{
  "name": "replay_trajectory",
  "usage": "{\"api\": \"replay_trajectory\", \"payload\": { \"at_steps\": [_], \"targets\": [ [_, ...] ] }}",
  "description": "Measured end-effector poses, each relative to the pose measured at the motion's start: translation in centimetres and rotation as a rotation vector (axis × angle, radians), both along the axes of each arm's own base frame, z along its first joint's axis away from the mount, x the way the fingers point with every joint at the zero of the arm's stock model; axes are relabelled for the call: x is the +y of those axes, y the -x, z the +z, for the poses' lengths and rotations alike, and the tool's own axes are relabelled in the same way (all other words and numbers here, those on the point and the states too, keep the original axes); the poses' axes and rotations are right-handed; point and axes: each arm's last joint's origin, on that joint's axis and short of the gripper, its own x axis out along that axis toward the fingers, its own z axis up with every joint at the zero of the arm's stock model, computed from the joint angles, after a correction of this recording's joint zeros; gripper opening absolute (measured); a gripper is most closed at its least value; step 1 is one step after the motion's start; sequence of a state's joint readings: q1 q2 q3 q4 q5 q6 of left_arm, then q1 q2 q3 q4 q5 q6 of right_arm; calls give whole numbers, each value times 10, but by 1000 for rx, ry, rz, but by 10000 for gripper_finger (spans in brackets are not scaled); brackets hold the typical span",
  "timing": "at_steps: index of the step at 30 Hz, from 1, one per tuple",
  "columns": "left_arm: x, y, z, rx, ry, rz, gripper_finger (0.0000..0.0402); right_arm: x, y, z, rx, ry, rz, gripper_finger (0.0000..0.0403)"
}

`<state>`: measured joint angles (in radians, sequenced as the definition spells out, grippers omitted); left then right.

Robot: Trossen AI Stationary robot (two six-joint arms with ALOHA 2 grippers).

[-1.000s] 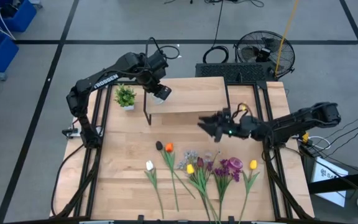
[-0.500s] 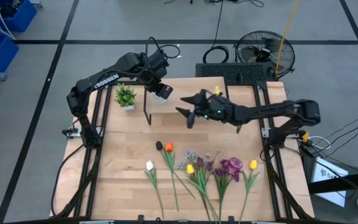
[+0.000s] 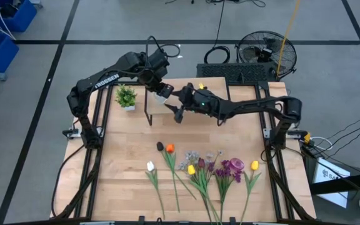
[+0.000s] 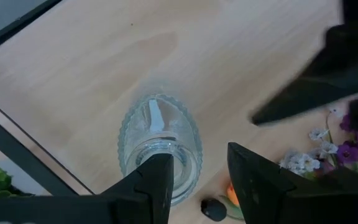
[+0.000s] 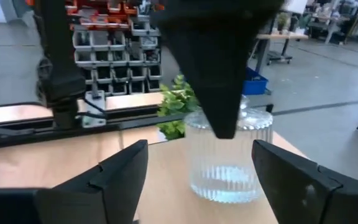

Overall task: Pick and place flowers into a vace then onto a shelf
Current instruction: Put the white vase on the shelf

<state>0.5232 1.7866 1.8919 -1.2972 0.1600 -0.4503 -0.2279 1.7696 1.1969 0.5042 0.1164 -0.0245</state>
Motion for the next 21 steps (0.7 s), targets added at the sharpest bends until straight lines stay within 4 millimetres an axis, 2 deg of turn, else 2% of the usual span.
{"api": "replay_trajectory", "payload": {
  "at_steps": [5, 12, 15, 21],
  "targets": [
    [1, -1, 1, -14, -8, -1, 154, -12, -7, -4, 6, -4, -19, 302],
    [1, -1, 1, -16, -10, -1, 154, -23, -7, 7, -98, 38, -33, 307],
    [1, -2, 1, -21, -13, -1, 154, -26, -6, 8, -113, 25, 17, 307],
    [2, -6, 3, -75, -9, -14, 154, -33, -7, -3, -91, 6, 33, 307]
  ]
}}
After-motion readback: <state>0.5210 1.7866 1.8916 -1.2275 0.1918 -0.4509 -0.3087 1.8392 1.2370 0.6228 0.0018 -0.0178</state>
